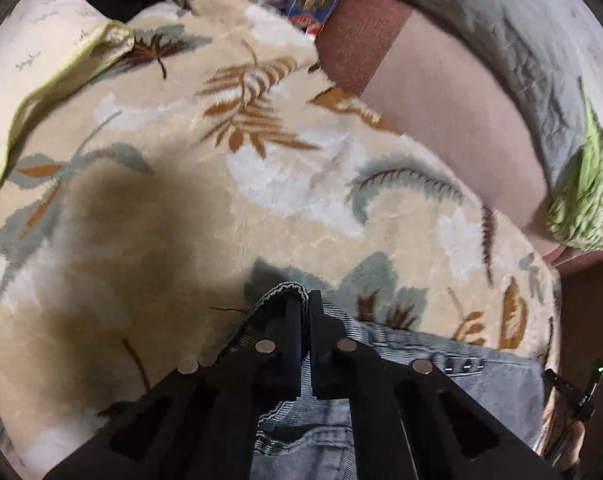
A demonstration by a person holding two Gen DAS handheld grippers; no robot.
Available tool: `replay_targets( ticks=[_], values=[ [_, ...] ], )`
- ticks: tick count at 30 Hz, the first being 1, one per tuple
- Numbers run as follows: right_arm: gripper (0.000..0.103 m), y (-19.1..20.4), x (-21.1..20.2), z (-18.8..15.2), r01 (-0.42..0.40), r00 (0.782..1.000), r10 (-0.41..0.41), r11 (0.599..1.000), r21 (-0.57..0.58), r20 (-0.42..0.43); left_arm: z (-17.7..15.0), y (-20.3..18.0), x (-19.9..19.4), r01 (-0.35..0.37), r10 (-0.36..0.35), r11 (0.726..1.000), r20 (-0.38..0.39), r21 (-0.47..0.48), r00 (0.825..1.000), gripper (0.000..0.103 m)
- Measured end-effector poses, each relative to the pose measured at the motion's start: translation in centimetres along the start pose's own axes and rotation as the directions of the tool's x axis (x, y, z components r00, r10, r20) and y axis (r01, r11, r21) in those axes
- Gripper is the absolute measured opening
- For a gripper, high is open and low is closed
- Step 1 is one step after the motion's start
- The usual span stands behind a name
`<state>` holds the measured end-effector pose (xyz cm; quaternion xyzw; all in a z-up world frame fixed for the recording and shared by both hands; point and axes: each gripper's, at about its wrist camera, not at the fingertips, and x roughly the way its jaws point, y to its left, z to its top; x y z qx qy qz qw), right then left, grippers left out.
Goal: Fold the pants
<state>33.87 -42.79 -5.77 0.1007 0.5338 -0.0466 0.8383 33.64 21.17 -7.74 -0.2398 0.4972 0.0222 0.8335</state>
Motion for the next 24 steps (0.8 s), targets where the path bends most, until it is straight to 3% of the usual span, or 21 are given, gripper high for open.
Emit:
replay_targets(
  ticks=[4,9,13,17,19,21,24],
  values=[
    [0.021,0.4,-3.1,0.0,-0.024,0.997,0.023,1.0,0.016,0.071,-0.3,-0.7,-3.9,0.062,-0.063,0.998,0.064,0.01,0.996,0.002],
    [0.02,0.3,-9.2,-0.8,-0.088,0.983,0.082,0.996,0.028,0.166,-2.2,-1.4,-11.3,0.161,-0.164,0.986,0.155,0.032,0.974,0.002],
    [0.02,-0.6,-15.9,-3.4,-0.154,0.954,0.142,0.988,0.027,0.264,-6.0,-1.1,-18.5,0.231,-0.242,0.97,0.218,0.074,0.945,0.002],
    [0.02,-2.7,-21.7,-8.3,-0.215,0.923,0.196,0.976,0.022,0.332,-12.5,2.1,-24.8,0.288,-0.304,0.953,0.245,0.096,0.921,0.002],
    [0.02,-4.3,-23.5,-12.0,-0.248,0.912,0.229,0.969,0.015,0.342,-15.7,3.8,-25.9,0.295,-0.312,0.95,0.223,0.106,0.924,0.003],
    [0.02,-5.6,-23.7,-16.0,-0.272,0.912,0.259,0.962,-0.002,0.319,-19.4,6.1,-25.8,0.291,-0.305,0.951,0.167,0.103,0.938,0.004],
    [0.021,-7.8,-21.5,-23.3,-0.32,0.929,0.315,0.947,-0.003,0.195,-23.4,10.2,-24.7,0.212,-0.217,0.976,0.096,0.053,0.972,0.005]
  ],
)
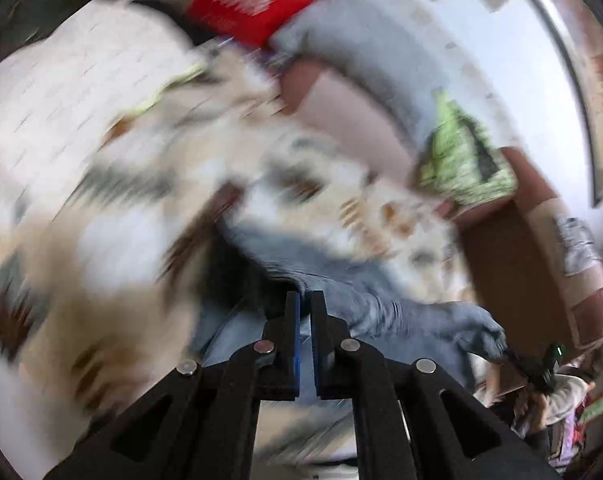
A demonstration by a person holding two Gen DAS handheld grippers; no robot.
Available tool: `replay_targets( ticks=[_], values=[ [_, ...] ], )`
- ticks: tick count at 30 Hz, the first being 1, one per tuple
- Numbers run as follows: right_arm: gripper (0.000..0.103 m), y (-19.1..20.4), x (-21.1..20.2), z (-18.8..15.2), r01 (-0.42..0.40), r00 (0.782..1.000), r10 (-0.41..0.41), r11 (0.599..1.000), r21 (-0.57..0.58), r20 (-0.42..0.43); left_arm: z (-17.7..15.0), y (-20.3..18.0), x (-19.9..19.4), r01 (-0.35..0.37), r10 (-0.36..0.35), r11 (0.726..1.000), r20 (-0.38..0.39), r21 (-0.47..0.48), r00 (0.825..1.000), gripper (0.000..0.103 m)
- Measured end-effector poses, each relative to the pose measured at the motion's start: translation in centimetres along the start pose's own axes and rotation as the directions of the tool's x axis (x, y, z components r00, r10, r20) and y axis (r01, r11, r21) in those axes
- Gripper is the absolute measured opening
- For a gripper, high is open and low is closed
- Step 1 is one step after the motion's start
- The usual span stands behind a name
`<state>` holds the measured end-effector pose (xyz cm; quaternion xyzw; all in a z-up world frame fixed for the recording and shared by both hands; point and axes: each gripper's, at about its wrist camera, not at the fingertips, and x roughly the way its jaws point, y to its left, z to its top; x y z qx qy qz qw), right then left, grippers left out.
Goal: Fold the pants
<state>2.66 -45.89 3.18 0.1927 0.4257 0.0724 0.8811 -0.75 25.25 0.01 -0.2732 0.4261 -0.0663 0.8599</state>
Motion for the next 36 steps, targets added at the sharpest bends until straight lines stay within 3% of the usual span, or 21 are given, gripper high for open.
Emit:
replay_targets(
  ticks=[3,5,8,9,10,11,13,15,18,22,25,27,28,30,31,34,36],
  values=[
    [0.031,-3.6,1.6,-6.9,0.048,0.987,-0.04,0.998,0.045,-0.158,-1.4,3.5,-0.1,-0.147,0.143,0.987,-0.058,-0.058,0.988,0.006],
    [0.056,-5.3,1.8,-8.6,0.096,0.977,-0.076,0.991,0.092,-0.197,-1.0,3.8,-0.3,-0.209,0.205,0.976,-0.06,-0.062,0.977,0.011],
    [0.062,-6.5,0.1,-8.1,0.076,0.992,-0.055,0.98,0.186,-0.115,-0.3,0.1,-0.1,-0.201,0.201,0.979,0.005,0.021,0.98,0.033],
    [0.065,-6.4,-0.4,-7.6,0.054,0.996,-0.038,0.977,0.206,-0.081,-0.3,-1.3,0.1,-0.192,0.191,0.98,0.019,0.045,0.981,0.05],
    [0.072,-6.2,-0.6,-6.8,0.026,0.998,-0.014,0.974,0.226,-0.054,-0.3,-2.7,0.6,-0.18,0.178,0.981,0.037,0.068,0.983,0.06],
    [0.076,-5.9,-0.6,-6.3,0.007,0.999,0.004,0.971,0.238,-0.047,-0.4,-4.5,1.4,-0.164,0.159,0.981,0.054,0.1,0.986,0.061],
    [0.076,-5.5,0.5,-5.5,-0.02,0.997,0.04,0.961,0.276,-0.067,-0.6,-6.5,3.2,-0.157,0.15,0.977,0.06,0.143,0.987,0.061],
    [0.076,-5.7,1.3,-5.5,-0.011,0.993,0.053,0.926,0.377,-0.102,-1.4,-7.8,5.5,-0.192,0.185,0.967,0.057,0.168,0.981,0.061],
    [0.076,-6.7,0.8,-7.8,-0.084,0.986,0.153,0.803,0.589,-0.068,-2.9,-8.1,8.0,-0.23,0.228,0.956,0.035,0.184,0.973,0.061],
    [0.076,-5.6,1.5,-9.9,-0.158,0.971,0.238,0.724,0.672,-0.029,-4.4,-6.9,10.0,-0.247,0.254,0.949,-0.013,0.196,0.967,0.061],
    [0.075,-5.3,3.7,-9.0,-0.14,0.978,0.207,0.706,0.694,-0.014,-5.0,-5.7,10.6,-0.251,0.26,0.95,-0.024,0.187,0.965,0.061],
    [0.066,-5.9,4.7,-8.7,-0.113,0.983,0.18,0.677,0.727,-0.015,-5.1,-5.1,10.9,-0.251,0.26,0.95,-0.024,0.187,0.965,0.061],
    [0.041,-5.9,5.3,-8.4,-0.08,0.988,0.15,0.686,0.724,-0.032,-5.1,-4.8,11.0,-0.245,0.253,0.953,-0.025,0.179,0.967,0.061],
    [0.026,-5.6,5.3,-7.8,-0.03,0.995,0.09,0.718,0.695,-0.05,-5.1,-4.3,11.0,-0.232,0.239,0.958,-0.019,0.17,0.971,0.061],
    [0.014,-4.8,4.7,-7.0,-0.002,0.998,0.044,0.752,0.66,-0.048,-5.1,-4.2,10.9,-0.229,0.235,0.958,-0.016,0.174,0.972,0.061],
    [0.014,-2.1,1.9,-5.5,0.044,0.998,-0.065,0.855,0.517,0.023,-5.2,-4.0,10.9,-0.22,0.225,0.958,-0.008,0.184,0.974,0.061],
    [0.014,-0.9,1.6,-5.2,0.063,0.997,-0.078,0.906,0.419,0.02,-5.2,-3.9,10.9,-0.214,0.219,0.96,-0.011,0.183,0.976,0.061]
  ],
)
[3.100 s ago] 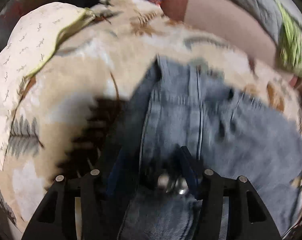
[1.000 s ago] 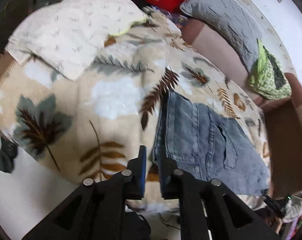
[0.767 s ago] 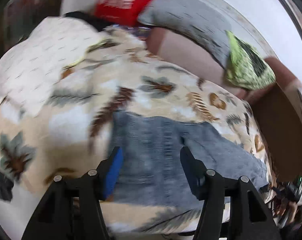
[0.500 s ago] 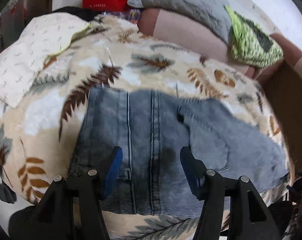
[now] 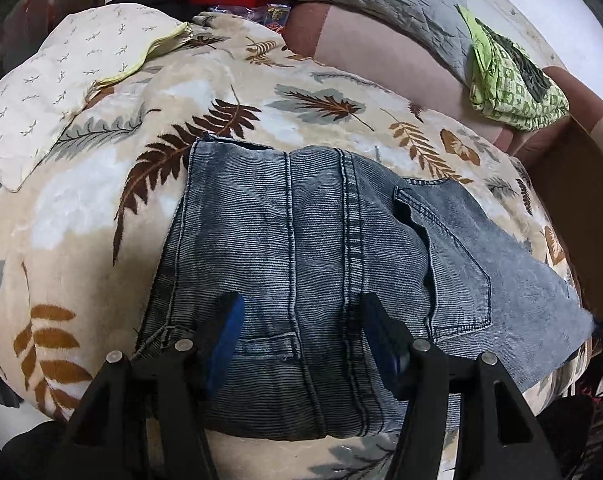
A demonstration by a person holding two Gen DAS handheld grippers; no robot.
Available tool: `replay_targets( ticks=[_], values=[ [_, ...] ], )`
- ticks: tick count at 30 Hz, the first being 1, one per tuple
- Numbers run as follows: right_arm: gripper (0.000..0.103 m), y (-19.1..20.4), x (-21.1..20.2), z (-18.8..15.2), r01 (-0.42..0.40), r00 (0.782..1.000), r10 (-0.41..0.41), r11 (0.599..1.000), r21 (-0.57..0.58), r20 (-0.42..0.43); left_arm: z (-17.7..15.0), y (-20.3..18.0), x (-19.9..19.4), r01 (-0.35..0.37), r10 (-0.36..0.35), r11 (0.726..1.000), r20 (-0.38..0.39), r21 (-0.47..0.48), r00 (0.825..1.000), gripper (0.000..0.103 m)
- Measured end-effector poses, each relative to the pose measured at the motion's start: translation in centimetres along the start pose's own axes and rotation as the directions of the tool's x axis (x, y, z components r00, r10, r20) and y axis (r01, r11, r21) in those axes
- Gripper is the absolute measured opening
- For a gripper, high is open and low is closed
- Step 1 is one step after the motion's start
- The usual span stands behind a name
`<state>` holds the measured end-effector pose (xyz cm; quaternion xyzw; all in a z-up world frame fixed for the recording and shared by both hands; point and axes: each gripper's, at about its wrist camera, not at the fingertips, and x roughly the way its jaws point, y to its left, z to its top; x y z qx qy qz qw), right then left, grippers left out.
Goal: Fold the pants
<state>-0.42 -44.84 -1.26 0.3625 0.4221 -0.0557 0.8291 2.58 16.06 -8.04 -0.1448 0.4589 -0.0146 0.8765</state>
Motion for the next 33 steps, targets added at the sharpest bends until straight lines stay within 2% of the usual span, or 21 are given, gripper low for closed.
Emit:
replay_targets(
  ticks=[1,3,4,5,7,12,15,16,18,19,20,21,22,23,27,28,29,30,31,32,33],
  values=[
    [0.015,-0.7,1.2,-0.5,0.026,0.998,-0.027,0.999,-0.021,-0.058,0.1,0.1,0.0,0.003,-0.003,1.0,-0.001,-0.004,1.0,0.061],
    [0.02,-3.5,3.1,-1.8,0.087,0.98,-0.078,0.995,0.044,-0.185,0.1,0.2,-0.1,0.007,-0.007,1.0,-0.005,-0.012,1.0,0.061],
    [0.021,-4.9,2.9,-2.5,0.036,0.981,-0.015,0.994,0.104,-0.194,0.1,0.3,-0.1,0.007,-0.007,1.0,-0.005,-0.012,1.0,0.061],
    [0.043,-5.3,2.2,-2.7,0.029,0.981,-0.005,0.992,0.121,-0.194,0.1,0.3,-0.1,0.004,-0.005,1.0,-0.006,-0.012,1.0,0.061],
    [0.078,-5.6,0.7,-2.6,0.063,0.979,-0.036,0.989,0.134,-0.2,0.1,0.2,0.0,-0.003,0.003,1.0,-0.009,-0.006,1.0,0.062],
    [0.078,-4.8,-3.8,1.3,0.098,0.995,-0.097,0.993,0.069,-0.016,0.1,-0.4,0.3,-0.037,0.037,0.999,-0.004,0.02,0.999,0.064],
    [0.077,-2.5,-0.7,4.7,0.085,0.995,-0.089,0.994,-0.061,-0.053,0.1,-0.5,0.3,-0.048,0.048,0.999,-0.003,0.026,0.999,0.064],
    [0.076,-2.0,1.4,5.9,0.108,0.99,-0.117,0.988,-0.114,-0.08,0.1,-0.5,0.3,-0.049,0.049,0.998,-0.002,0.029,0.999,0.064],
    [0.074,-1.9,4.8,7.4,0.133,0.98,-0.152,0.98,-0.146,-0.131,0.1,-0.5,0.3,-0.05,0.05,0.998,0.001,0.032,0.999,0.064],
    [0.06,-1.5,6.9,8.1,0.138,0.97,-0.168,0.976,-0.169,-0.176,0.1,-0.5,0.3,-0.05,0.05,0.998,0.003,0.034,0.999,0.065],
    [0.039,-1.1,8.3,8.3,0.141,0.961,-0.184,0.969,-0.205,-0.205,0.1,-0.5,0.3,-0.051,0.051,0.998,0.005,0.036,0.999,0.065],
    [0.032,-0.7,9.0,8.2,0.15,0.954,-0.205,0.958,-0.244,-0.219,0.0,-0.6,0.3,-0.052,0.052,0.998,0.008,0.041,0.999,0.065],
    [0.02,-0.1,9.2,7.9,0.175,0.949,-0.242,0.937,-0.302,-0.201,0.0,-0.6,0.4,-0.052,0.051,0.998,0.01,0.045,0.999,0.065],
    [0.015,0.9,8.9,7.8,0.202,0.949,-0.273,0.912,-0.358,-0.159,0.0,-0.6,0.4,-0.051,0.051,0.997,0.013,0.05,0.999,0.065],
    [0.014,3.6,6.3,8.3,0.227,0.969,-0.245,0.866,-0.445,0.017,0.0,-0.9,0.5,-0.062,0.061,0.996,0.02,0.062,0.998,0.067],
    [0.014,3.7,6.6,8.5,0.207,0.976,-0.218,0.868,-0.451,0.027,0.0,-0.9,0.6,-0.064,0.062,0.996,0.021,0.063,0.998,0.068],
    [0.014,3.3,7.4,8.4,0.216,0.973,-0.227,0.865,-0.453,0.03,0.0,-1.0,0.6,-0.065,0.064,0.996,0.021,0.063,0.998,0.069],
    [0.016,3.0,8.6,8.4,0.253,0.962,-0.27,0.851,-0.46,0.031,0.0,-1.1,0.6,-0.066,0.065,0.996,0.021,0.064,0.998,0.07],
    [0.019,1.6,10.3,8.2,0.276,0.948,-0.318,0.847,-0.454,-0.016,0.0,-1.1,0.6,-0.068,0.066,0.996,0.022,0.066,0.998,0.07],
    [0.021,0.6,11.1,8.0,0.27,0.943,-0.327,0.863,-0.427,-0.064,0.0,-1.1,0.6,-0.067,0.066,0.995,0.023,0.069,0.998,0.07],
    [0.026,0.0,10.6,7.9,0.258,0.953,-0.298,0.884,-0.391,-0.045,-0.1,-1.1,0.5,-0.066,0.064,0.995,0.024,0.069,0.998,0.07]
  ],
)
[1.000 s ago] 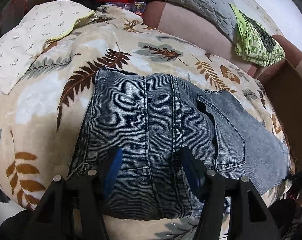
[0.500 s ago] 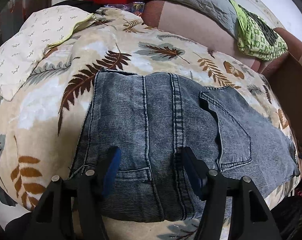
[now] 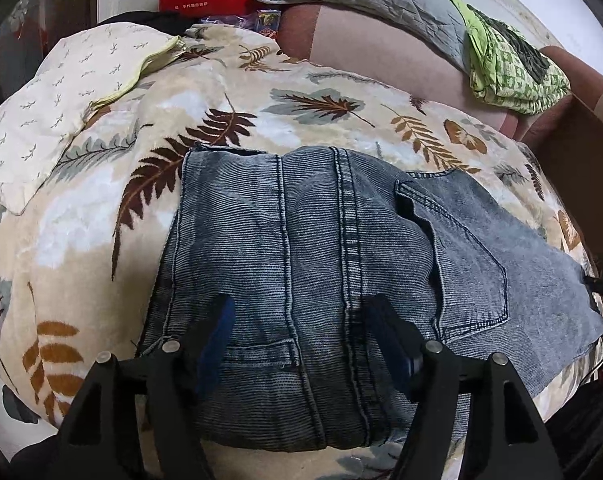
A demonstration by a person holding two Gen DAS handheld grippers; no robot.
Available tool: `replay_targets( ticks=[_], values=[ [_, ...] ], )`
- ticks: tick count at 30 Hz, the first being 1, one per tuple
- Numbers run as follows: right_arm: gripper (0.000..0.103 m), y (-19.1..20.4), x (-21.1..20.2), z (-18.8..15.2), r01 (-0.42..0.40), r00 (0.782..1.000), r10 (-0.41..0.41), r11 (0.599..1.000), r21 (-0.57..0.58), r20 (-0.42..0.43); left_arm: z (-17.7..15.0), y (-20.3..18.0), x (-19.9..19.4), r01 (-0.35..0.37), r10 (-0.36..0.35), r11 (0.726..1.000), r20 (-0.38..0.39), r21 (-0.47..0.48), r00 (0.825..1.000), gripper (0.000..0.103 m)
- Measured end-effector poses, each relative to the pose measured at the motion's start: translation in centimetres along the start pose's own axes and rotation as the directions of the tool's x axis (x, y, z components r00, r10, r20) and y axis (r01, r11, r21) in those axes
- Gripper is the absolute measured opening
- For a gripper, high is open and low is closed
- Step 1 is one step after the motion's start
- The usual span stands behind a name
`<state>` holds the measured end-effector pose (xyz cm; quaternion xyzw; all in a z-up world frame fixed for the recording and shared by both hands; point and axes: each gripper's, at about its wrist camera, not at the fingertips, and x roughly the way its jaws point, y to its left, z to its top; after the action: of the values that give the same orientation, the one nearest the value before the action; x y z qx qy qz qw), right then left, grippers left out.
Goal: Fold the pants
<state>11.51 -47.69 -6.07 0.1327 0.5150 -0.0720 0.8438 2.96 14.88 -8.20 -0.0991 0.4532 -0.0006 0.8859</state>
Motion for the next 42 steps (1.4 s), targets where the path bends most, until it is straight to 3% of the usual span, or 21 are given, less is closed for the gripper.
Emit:
replay_targets(
  ticks=[2,5,6,8,9,10,12,13,14,17,19,21,27,30,32,33,34,36,40,42],
  values=[
    [0.054,-0.5,-2.2,-0.5,0.038,0.998,-0.04,0.999,0.031,0.057,0.0,0.1,-0.1,0.005,-0.005,1.0,0.0,0.0,1.0,0.07],
    [0.055,0.3,-7.2,-1.7,0.024,0.986,-0.028,0.999,0.025,0.167,0.0,0.0,0.0,0.002,-0.002,1.0,-0.001,-0.003,1.0,0.07],
    [0.055,0.6,-8.4,-2.3,-0.026,0.985,0.021,0.999,0.028,0.174,0.1,0.0,0.0,0.001,-0.001,1.0,-0.003,-0.005,1.0,0.071],
    [0.057,1.4,-10.1,-4.1,-0.216,0.967,0.207,0.975,0.051,0.146,0.2,0.2,0.0,0.008,-0.008,1.0,-0.008,-0.015,1.0,0.071],
    [0.06,2.0,-10.2,-5.3,-0.328,0.941,0.32,0.943,0.058,0.115,0.2,0.3,0.0,0.014,-0.014,1.0,-0.01,-0.018,1.0,0.071],
    [0.066,2.5,-9.5,-6.4,-0.382,0.923,0.376,0.922,0.07,0.082,0.3,0.4,0.0,0.02,-0.021,1.0,-0.013,-0.022,1.0,0.071],
    [0.068,2.3,-6.6,-8.2,-0.368,0.928,0.373,0.921,0.125,-0.02,0.5,0.9,-0.2,0.039,-0.039,0.998,-0.014,-0.048,0.999,0.071],
    [0.067,1.9,-3.7,-9.2,-0.308,0.935,0.33,0.936,0.169,-0.129,0.6,1.2,-0.4,0.048,-0.049,0.997,-0.017,-0.067,0.999,0.071],
    [0.061,1.5,-2.5,-9.7,-0.299,0.93,0.331,0.934,0.196,-0.16,0.7,1.5,-0.8,0.043,-0.045,0.995,-0.023,-0.087,0.999,0.071],
    [0.061,2.5,-5.5,-9.3,-0.325,0.94,0.337,0.933,0.157,-0.053,0.9,3.2,-3.6,0.047,-0.043,0.986,0.028,-0.161,0.999,0.071],
    [0.067,3.8,-7.5,-8.8,-0.306,0.952,0.306,0.947,0.097,0.018,0.8,5.1,-5.8,0.07,-0.054,0.963,0.067,-0.261,0.996,0.071],
    [0.067,5.2,-8.4,-9.0,-0.3,0.954,0.298,0.953,0.048,0.044,-0.3,7.1,-7.1,0.103,-0.076,0.914,0.083,-0.392,0.994,0.072],
    [0.067,9.7,-6.8,-11.2,-0.357,0.934,0.357,0.934,-0.02,0.023,-3.6,7.8,-6.0,0.163,-0.191,0.801,0.011,-0.575,0.981,0.072],
    [0.067,11.3,-6.0,-12.1,-0.388,0.921,0.388,0.92,-0.05,0.008,-3.6,6.8,-4.8,0.174,-0.22,0.793,-0.007,-0.584,0.976,0.071],
    [0.067,11.9,-5.6,-12.4,-0.402,0.915,0.402,0.914,-0.05,-0.005,-3.5,6.6,-4.3,0.171,-0.22,0.781,-0.008,-0.601,0.976,0.06],
    [0.067,12.2,-5.5,-12.5,-0.405,0.914,0.405,0.913,-0.051,0.0,-3.1,6.5,-4.0,0.156,-0.204,0.791,-0.015,-0.592,0.979,0.029],
    [0.067,12.1,-5.8,-12.6,-0.406,0.913,0.407,0.912,-0.052,0.004,-2.8,6.4,-3.9,0.132,-0.179,0.806,-0.024,-0.577,0.984,0.006],
    [0.067,12.3,-5.7,-12.7,-0.406,0.913,0.407,0.912,-0.057,0.006,-2.2,6.4,-4.0,0.126,-0.162,0.813,-0.013,-0.568,0.987,0.006],
    [0.067,12.6,-4.1,-12.8,-0.374,0.927,0.372,0.926,-0.053,-0.051,0.0,5.9,-5.6,0.119,-0.107,0.858,0.055,-0.499,0.993,0.003],
    [0.067,12.6,-2.6,-13.0,-0.365,0.927,0.36,0.93,-0.038,-0.102,1.6,5.4,-7.0,0.096,-0.05,0.893,0.115,-0.439,0.992,0.003]
  ],
)
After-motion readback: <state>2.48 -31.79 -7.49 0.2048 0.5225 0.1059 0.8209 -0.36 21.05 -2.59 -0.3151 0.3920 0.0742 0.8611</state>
